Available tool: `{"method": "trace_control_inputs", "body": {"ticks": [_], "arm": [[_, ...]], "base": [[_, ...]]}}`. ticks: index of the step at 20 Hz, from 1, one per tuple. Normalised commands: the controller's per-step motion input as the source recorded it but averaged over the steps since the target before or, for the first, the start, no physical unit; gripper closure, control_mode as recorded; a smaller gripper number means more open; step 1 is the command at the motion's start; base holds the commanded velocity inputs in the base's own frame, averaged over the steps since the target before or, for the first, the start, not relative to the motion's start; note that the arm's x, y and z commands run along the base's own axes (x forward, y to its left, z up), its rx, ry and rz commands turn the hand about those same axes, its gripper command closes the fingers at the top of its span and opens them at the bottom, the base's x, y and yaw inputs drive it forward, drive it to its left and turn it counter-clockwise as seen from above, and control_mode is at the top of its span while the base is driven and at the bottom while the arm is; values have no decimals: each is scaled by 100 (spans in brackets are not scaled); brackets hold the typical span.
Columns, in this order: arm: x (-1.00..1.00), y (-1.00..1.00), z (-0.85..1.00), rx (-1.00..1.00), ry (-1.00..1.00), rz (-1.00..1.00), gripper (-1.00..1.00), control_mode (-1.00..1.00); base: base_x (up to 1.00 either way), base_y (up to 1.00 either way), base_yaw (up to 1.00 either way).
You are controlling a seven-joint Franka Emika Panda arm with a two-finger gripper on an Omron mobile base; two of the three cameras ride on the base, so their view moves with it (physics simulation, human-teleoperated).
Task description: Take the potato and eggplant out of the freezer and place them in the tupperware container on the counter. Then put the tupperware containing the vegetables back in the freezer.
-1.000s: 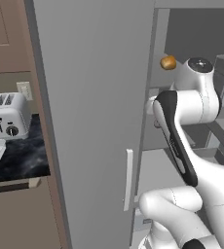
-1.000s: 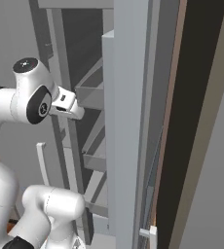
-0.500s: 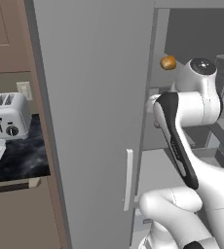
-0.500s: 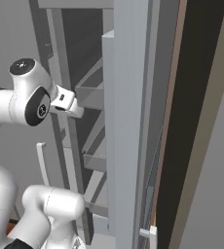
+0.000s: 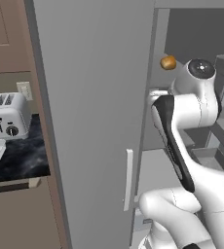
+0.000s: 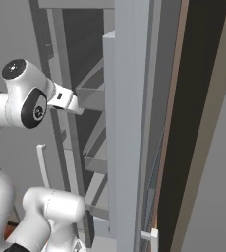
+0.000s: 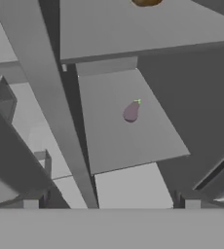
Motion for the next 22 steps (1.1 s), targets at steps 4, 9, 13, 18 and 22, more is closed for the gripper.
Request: {"method": "trace_control_inputs", "body": {"ticks": [4,9,13,18,22], "arm": [[0,-18,40,-1,-12,-6,-100,-100],[0,-33,41,0,-12,-1,-100,-100],[12,-17,31,0,-13,0,-100,-100],[30,0,29,0,-15,-1,-100,-100],[41,-1,21,0,-10,-4,-100,-100]], "base": [[0,0,0],[0,0,0],[0,0,0],[0,0,0],[0,0,0]]}}
